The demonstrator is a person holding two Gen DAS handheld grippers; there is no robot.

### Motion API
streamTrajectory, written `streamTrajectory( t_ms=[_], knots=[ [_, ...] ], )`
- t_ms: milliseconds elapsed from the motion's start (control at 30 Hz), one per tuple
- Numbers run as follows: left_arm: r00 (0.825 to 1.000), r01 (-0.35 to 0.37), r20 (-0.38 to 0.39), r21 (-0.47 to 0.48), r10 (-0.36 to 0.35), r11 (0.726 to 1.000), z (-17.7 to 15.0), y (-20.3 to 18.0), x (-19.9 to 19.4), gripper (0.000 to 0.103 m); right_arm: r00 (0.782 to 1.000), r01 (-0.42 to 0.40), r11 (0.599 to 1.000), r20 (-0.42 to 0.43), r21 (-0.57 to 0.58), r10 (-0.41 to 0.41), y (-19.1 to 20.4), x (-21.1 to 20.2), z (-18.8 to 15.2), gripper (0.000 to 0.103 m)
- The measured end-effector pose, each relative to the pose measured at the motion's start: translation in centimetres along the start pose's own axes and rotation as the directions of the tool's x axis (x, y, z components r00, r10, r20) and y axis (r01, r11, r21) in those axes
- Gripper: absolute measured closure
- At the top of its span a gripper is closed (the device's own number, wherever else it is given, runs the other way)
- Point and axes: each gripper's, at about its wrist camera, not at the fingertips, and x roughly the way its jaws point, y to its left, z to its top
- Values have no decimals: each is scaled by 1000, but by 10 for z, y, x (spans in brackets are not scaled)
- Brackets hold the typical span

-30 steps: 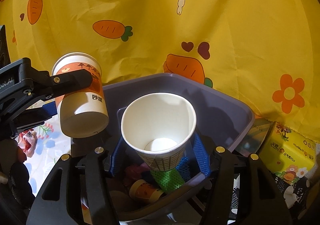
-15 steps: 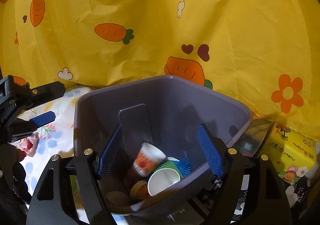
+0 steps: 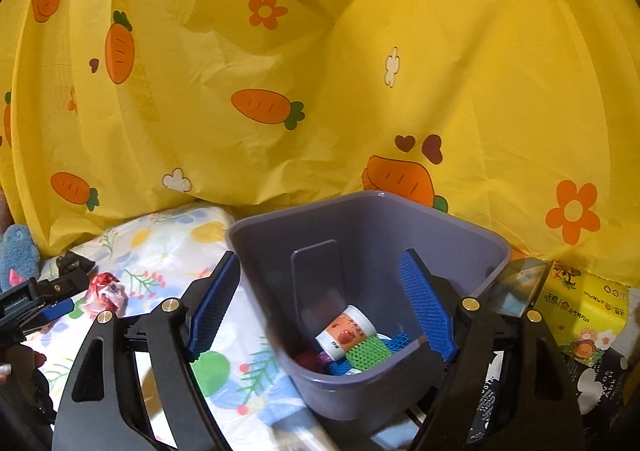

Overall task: Collect trash
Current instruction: 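Move both tools back over the red wrappers on the bed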

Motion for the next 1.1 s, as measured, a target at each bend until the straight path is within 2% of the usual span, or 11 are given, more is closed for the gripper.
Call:
streamTrajectory(
  t_ms=[267, 400, 733, 1100],
  knots=[
    [984, -156, 72, -80, 162, 984, -5, 72, -54, 11, 993, -115, 992, -30, -47, 113, 59, 0, -5, 23],
    [974, -199, 85, -119, 210, 973, -6, 99, -71, 11, 985, -166, 984, -54, -70, 162, 88, -1, -10, 23],
    [955, -260, 103, -156, 278, 953, -8, 131, -95, 11, 969, -241, 961, -96, -135, 229, 143, -1, -21, 23],
    [946, -283, 105, -197, 307, 939, -7, 157, -106, 11, 948, -307, 933, -148, -188, 282, 186, 10, -27, 23]
  ],
)
